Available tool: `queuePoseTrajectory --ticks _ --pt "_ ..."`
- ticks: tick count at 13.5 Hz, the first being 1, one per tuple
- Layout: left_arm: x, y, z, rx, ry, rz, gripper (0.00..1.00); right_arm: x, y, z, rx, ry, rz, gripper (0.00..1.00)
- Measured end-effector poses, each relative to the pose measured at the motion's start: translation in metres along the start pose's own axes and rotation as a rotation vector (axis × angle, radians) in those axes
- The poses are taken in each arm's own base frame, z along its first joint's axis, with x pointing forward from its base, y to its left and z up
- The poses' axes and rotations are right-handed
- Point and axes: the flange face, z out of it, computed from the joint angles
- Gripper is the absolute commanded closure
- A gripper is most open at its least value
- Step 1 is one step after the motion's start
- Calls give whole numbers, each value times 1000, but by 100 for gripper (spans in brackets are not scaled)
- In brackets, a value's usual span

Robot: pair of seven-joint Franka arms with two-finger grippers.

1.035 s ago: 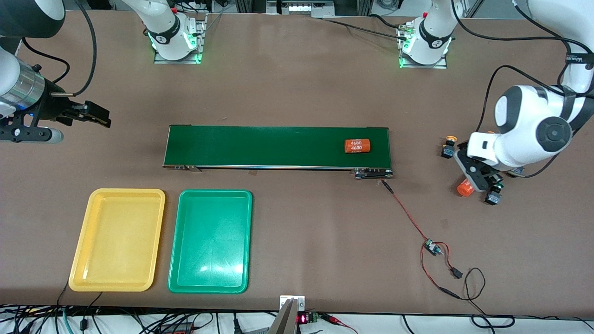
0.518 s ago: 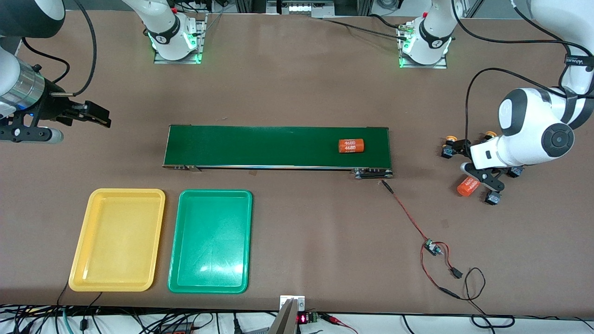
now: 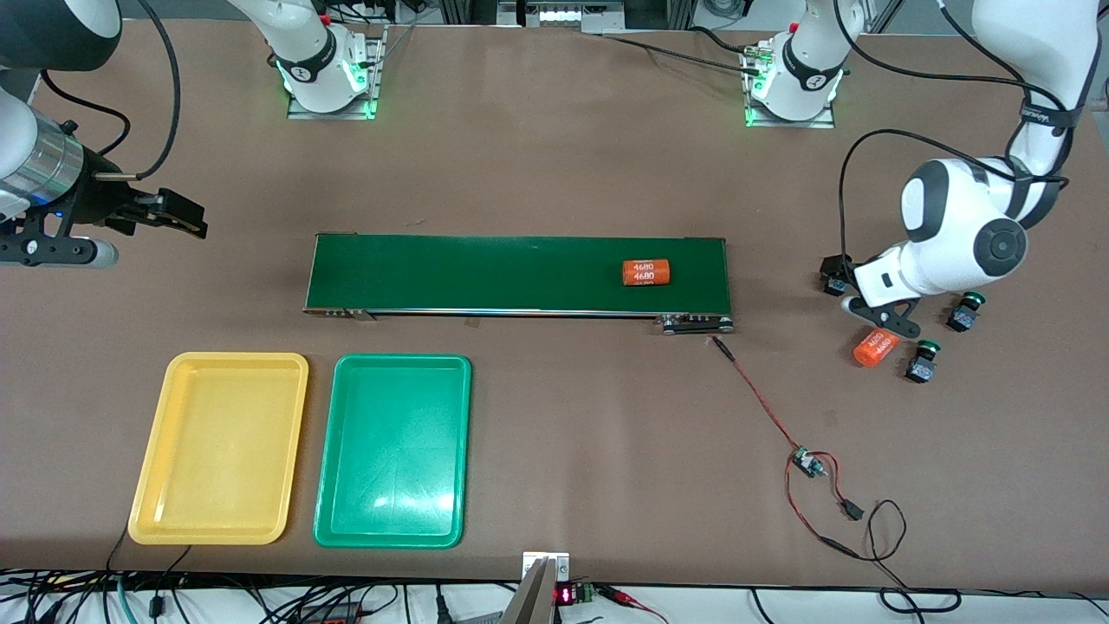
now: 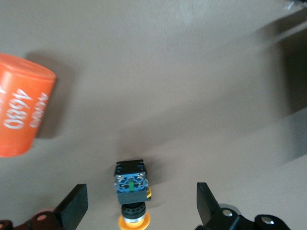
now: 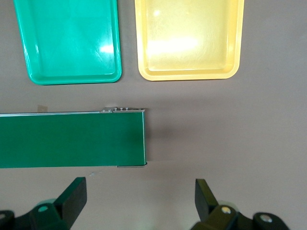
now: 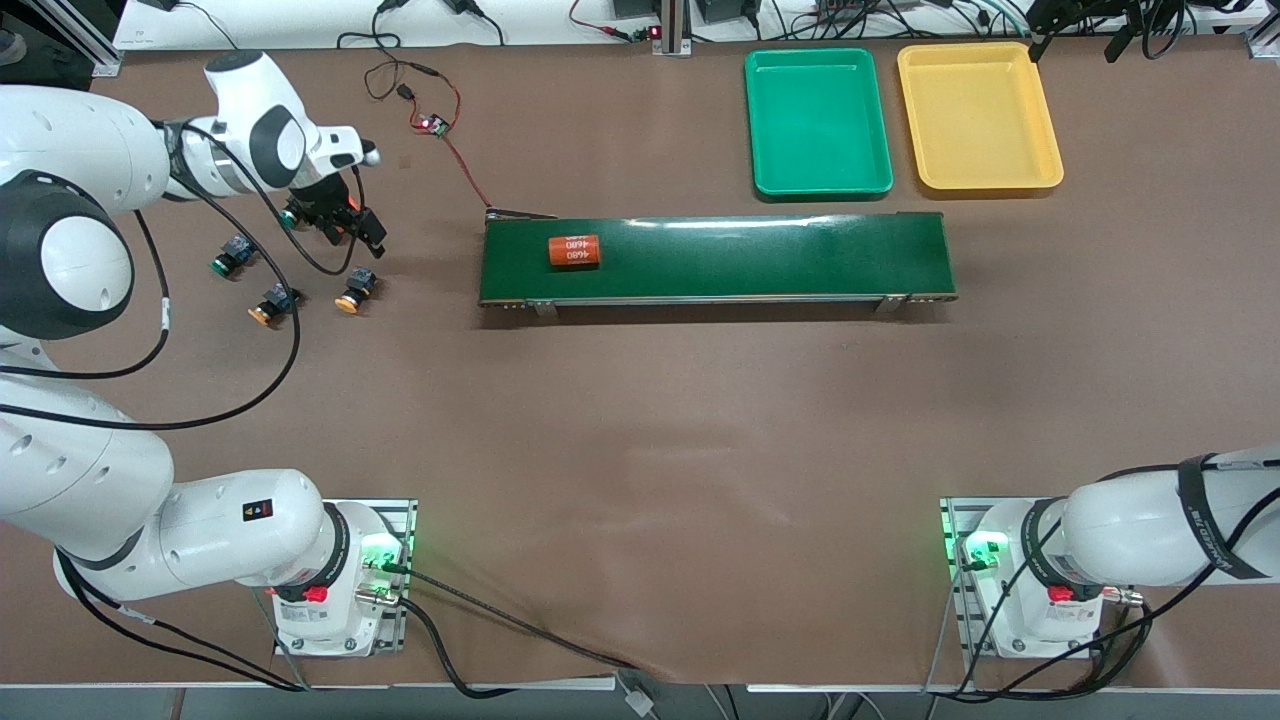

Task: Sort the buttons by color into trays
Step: 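Grasp an orange-based push button with the left gripper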

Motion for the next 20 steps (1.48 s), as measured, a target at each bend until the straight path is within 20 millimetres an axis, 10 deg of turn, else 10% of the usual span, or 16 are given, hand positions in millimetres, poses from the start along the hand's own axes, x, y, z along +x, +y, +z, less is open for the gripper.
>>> queuePoseTrajectory --ticks 20 --pt "-27 -13 70 -99 -62 -119 12 0 3 0 0 0 5 0"
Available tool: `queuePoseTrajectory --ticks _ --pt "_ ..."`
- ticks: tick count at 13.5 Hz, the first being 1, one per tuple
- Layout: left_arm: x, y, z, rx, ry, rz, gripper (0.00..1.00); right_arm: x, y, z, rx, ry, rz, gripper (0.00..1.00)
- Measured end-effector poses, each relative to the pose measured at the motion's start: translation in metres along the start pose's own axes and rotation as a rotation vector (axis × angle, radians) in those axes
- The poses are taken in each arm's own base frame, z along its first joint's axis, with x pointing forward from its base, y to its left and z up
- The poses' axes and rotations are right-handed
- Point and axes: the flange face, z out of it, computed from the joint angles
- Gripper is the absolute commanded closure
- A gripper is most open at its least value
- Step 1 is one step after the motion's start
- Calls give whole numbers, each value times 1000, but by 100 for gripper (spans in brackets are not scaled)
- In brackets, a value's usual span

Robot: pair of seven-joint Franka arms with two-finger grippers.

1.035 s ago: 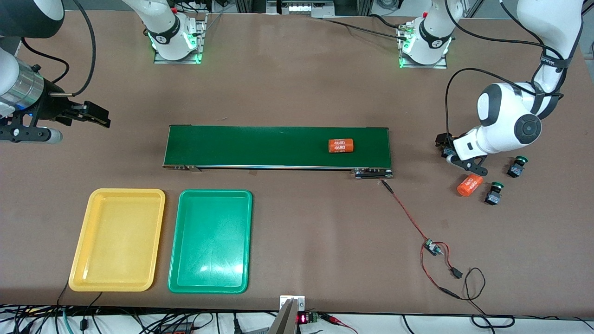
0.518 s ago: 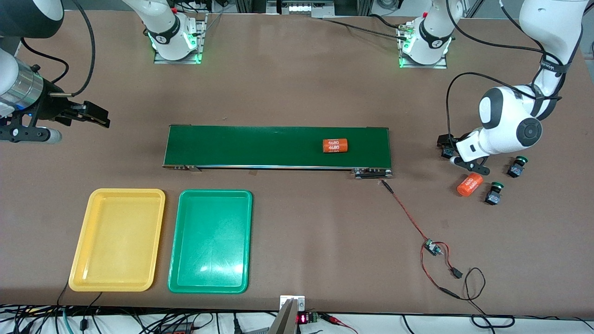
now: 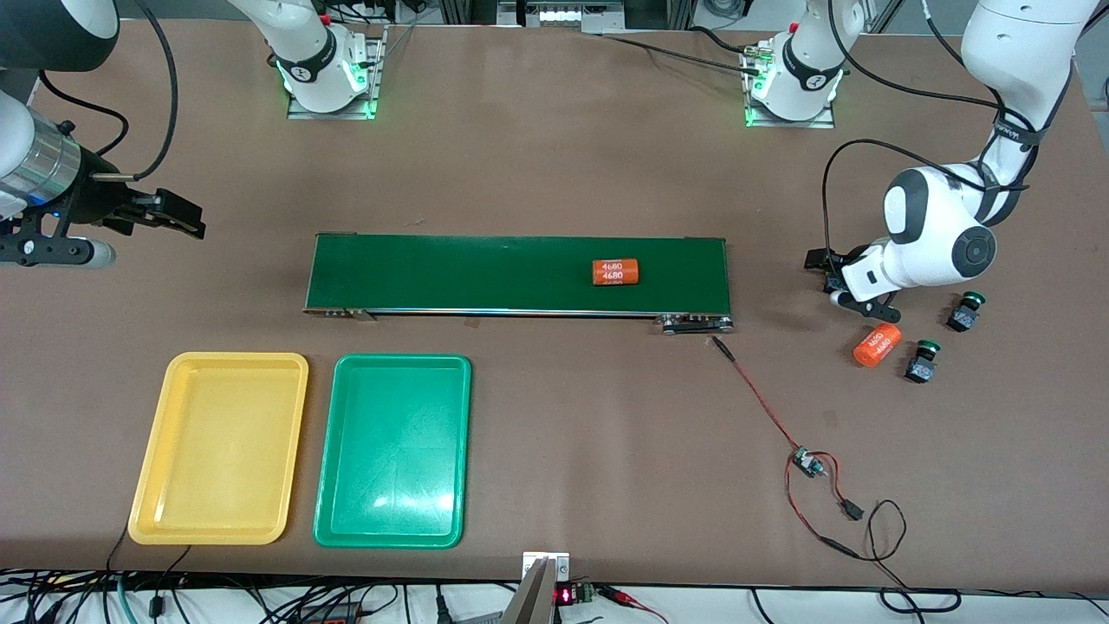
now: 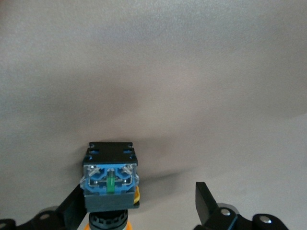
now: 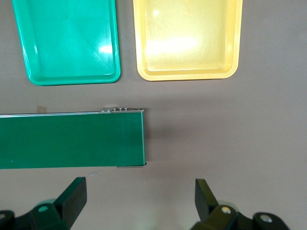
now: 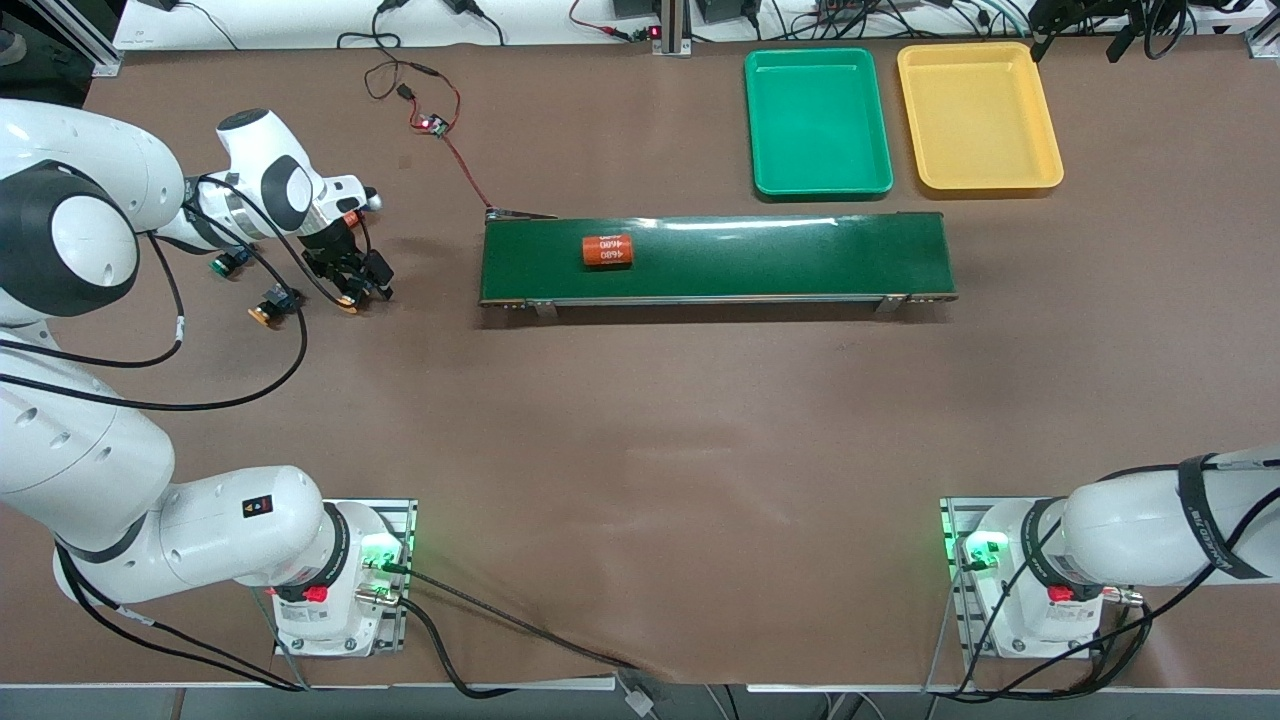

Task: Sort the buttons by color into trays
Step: 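Grasp an orange-based push button with the left gripper, then carry the button onto the conveyor belt and release it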

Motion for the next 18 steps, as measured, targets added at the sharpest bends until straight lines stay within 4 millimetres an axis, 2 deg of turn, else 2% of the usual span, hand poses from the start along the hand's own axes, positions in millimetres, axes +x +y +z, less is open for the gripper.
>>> queuePoseTrajectory --ticks 1,2,4,5,6,10,13,15,18 --pt "0 -1 0 -1 0 -3 30 0 0 0 0 0 0 0" --pt "-1 -2 0 -1 1 -5 44 0 0 0 0 0 0 0" --pt "-1 -4 0 -2 2 -9 84 0 0 0 0 0 0 0" --pt "-2 -5 -1 -1 6 -10 97 0 0 0 0 0 0 0" --pt "-2 -7 -2 -1 8 -12 100 0 0 0 0 0 0 0" --pt "-1 -6 -6 3 15 -9 100 0 0 1 0 -2 0 0" --pt "9 11 -26 26 43 24 100 1 0 1 0 -2 1 0" --pt "23 45 -54 46 45 36 100 1 1 1 0 -3 2 0" --pt "43 119 -96 77 24 14 100 1 2 1 0 -3 3 0"
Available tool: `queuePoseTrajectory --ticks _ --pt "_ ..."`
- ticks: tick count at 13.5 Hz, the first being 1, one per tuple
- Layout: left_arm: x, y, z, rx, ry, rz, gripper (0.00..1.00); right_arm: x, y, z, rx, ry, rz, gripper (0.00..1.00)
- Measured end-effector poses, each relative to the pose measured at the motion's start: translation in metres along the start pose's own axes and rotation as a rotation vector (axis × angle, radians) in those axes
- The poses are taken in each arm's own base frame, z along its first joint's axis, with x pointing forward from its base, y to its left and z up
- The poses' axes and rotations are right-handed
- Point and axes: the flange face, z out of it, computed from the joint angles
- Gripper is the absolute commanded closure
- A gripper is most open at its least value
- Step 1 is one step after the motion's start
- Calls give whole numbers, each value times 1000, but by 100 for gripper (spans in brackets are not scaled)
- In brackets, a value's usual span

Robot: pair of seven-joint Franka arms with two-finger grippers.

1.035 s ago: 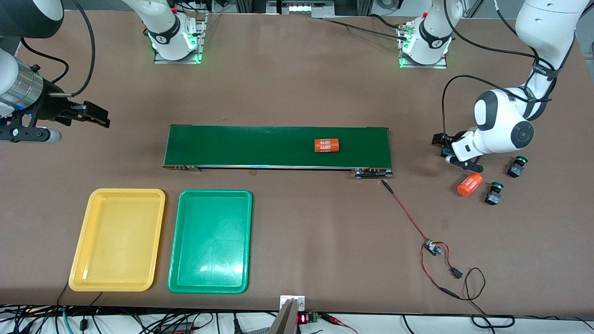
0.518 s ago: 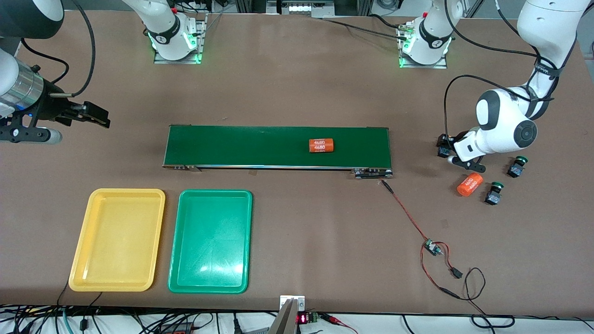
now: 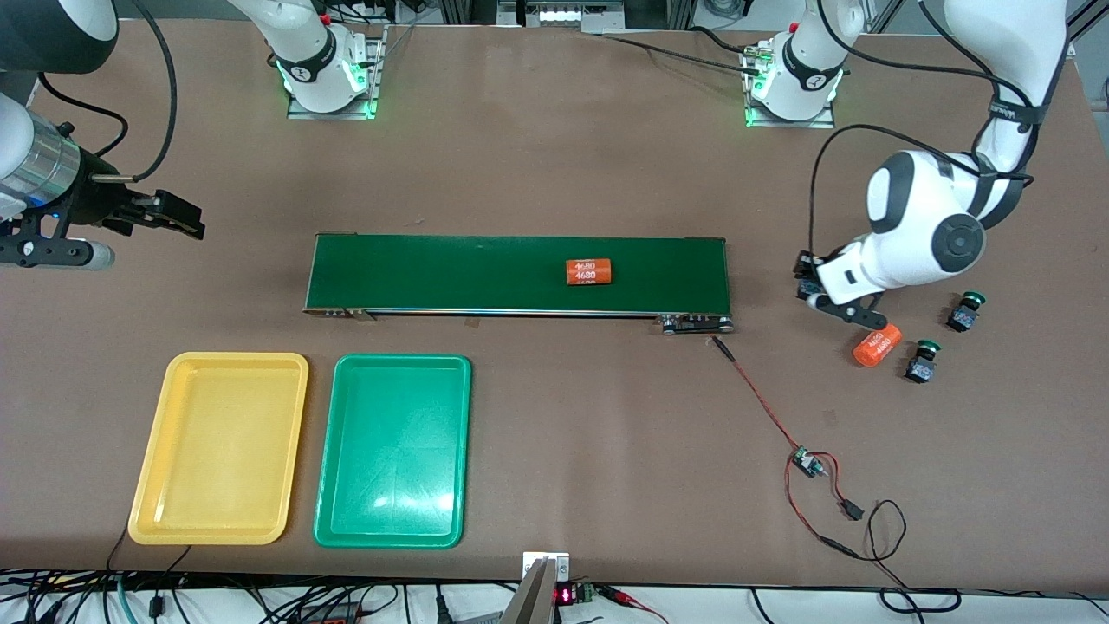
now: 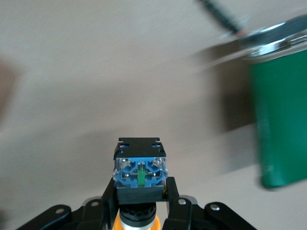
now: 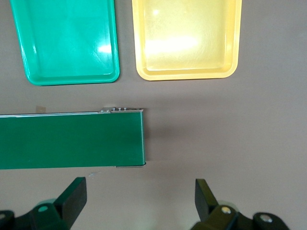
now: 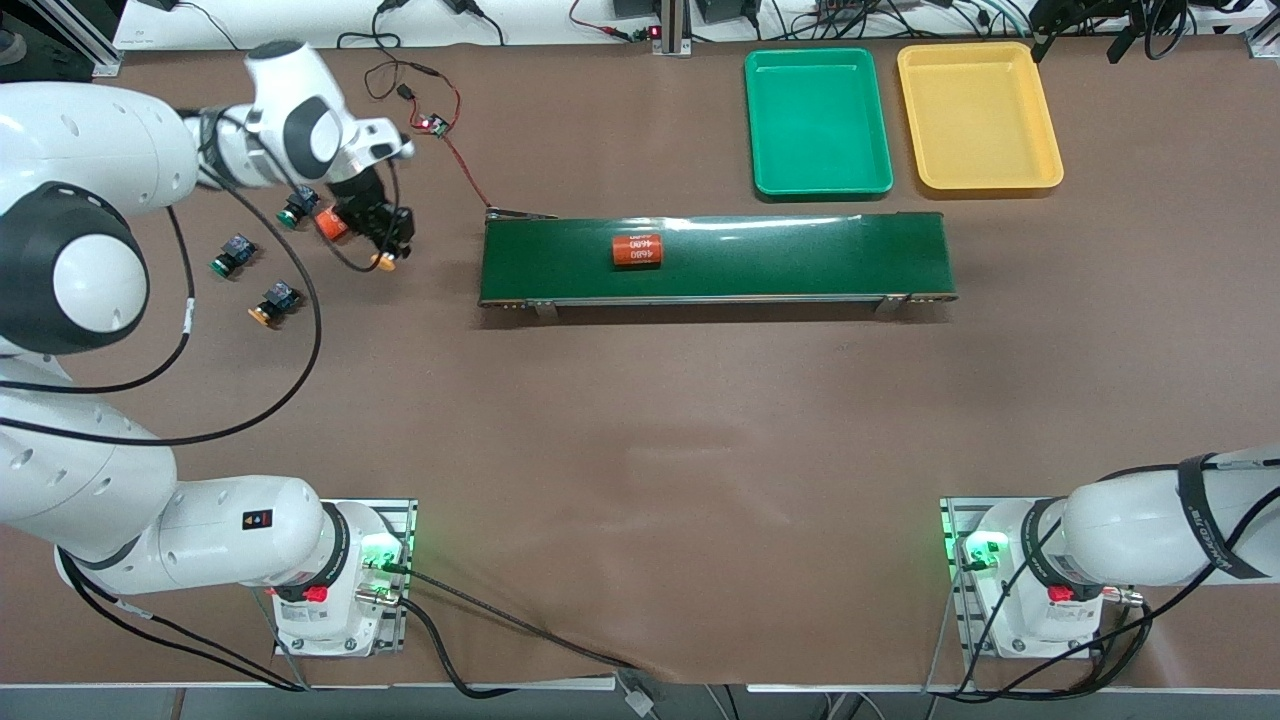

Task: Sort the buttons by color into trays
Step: 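Carry the button onto the conveyor belt and release it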

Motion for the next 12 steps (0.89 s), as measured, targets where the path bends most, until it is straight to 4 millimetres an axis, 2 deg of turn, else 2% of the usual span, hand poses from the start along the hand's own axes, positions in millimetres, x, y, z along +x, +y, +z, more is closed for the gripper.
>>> queuePoseTrajectory --ticks 2,5,10,12 --pt "8 48 -12 18 -8 -14 100 0 2 0 0 0 3 0" --pt "13 110 -9 34 -9 1 100 1 4 0 1 -1 8 0" --pt "35 175 4 22 21 0 100 1 5 1 1 -1 8 0" --pt "43 190 11 -6 18 -20 100 1 5 1 1 -1 8 0"
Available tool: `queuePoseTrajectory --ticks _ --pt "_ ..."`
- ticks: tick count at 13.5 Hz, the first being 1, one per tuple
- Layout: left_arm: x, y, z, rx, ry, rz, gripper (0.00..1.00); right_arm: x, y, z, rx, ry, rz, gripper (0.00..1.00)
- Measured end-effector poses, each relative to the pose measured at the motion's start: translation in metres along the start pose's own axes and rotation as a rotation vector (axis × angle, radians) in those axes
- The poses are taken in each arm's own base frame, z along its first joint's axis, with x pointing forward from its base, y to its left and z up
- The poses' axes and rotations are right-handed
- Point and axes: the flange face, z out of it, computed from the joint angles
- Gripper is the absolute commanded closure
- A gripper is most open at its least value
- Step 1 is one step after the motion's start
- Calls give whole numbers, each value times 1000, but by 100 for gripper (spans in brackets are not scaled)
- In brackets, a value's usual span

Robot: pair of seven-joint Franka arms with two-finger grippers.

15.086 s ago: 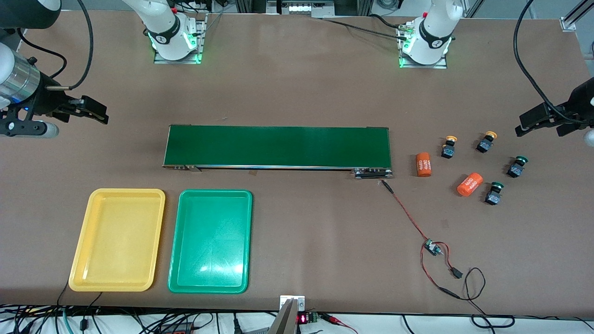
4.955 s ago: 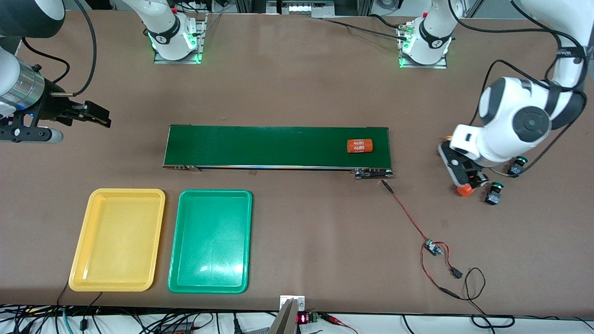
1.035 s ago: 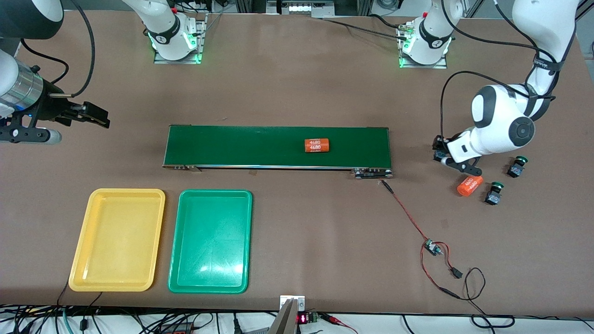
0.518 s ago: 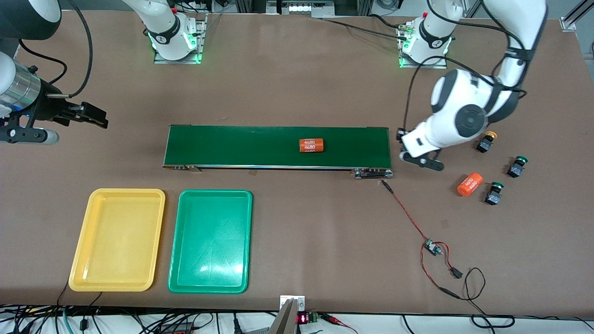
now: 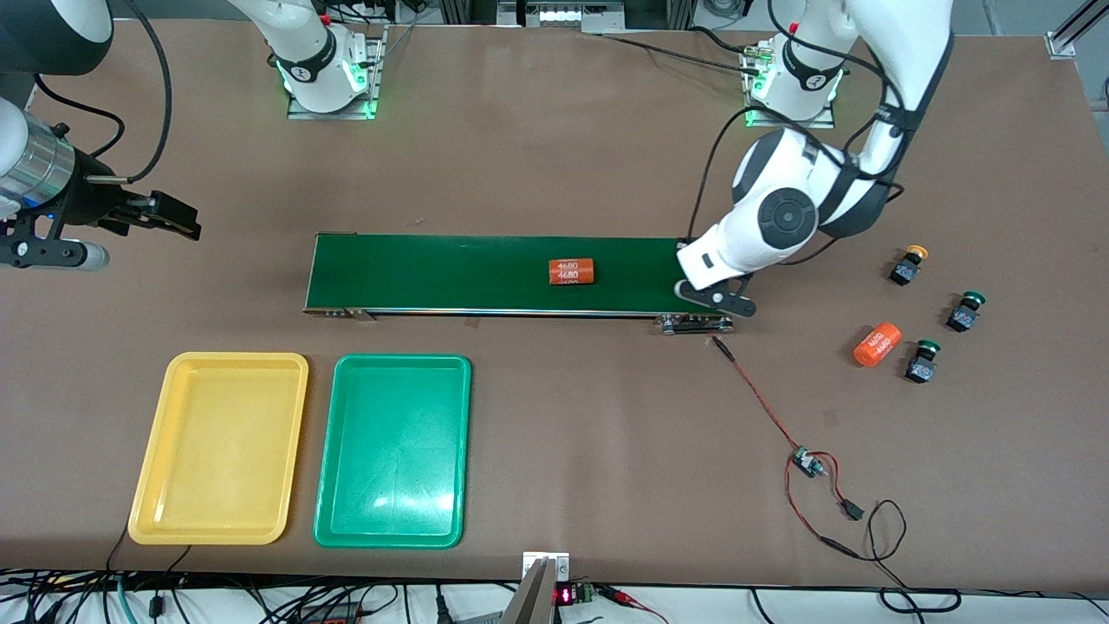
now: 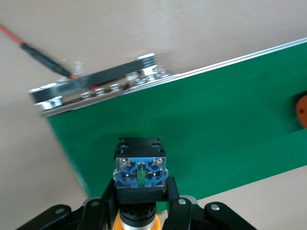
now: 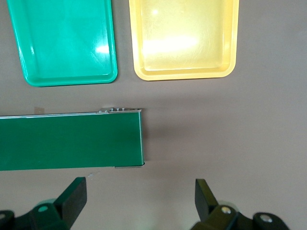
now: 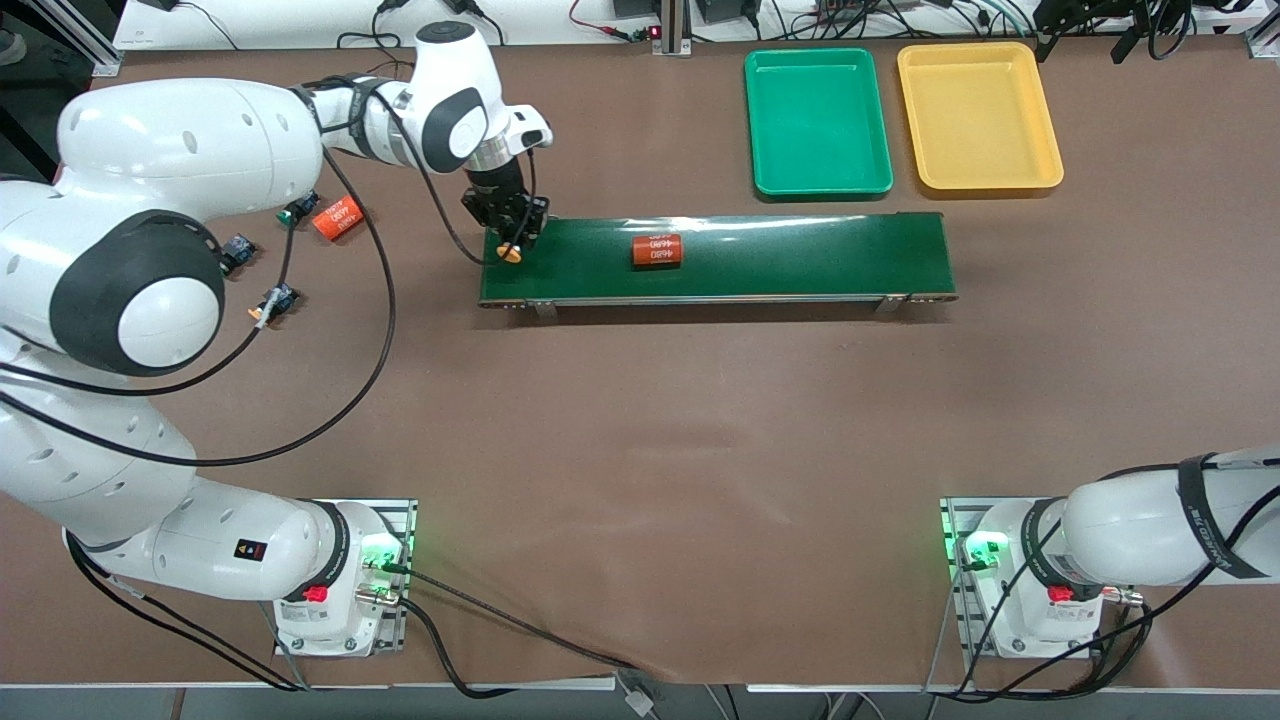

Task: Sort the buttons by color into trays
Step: 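Carry the button onto the conveyor belt and release it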

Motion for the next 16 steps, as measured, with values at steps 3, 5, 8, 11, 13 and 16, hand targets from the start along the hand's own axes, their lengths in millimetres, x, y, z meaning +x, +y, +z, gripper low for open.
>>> queuePoseTrajectory --ticks 3,5,8,11,13,16 --pt "10 -2 13 -12 8 -21 100 0 0 0 0 0 1 0" --pt "14 -5 24 -16 9 -29 91 0 0 0 0 0 1 0" --pt "16 -7 35 -36 -8 -61 0 0 0 0 0 0 1 0" --pt "18 -9 35 -47 -8 -78 0 0 0 0 0 -1 1 0" --pt "23 -11 10 -50 37 -84 0 0 1 0 0 -2 1 0" --pt "18 -56 -54 -51 95 -164 0 -1 1 1 -1 -8 1 0"
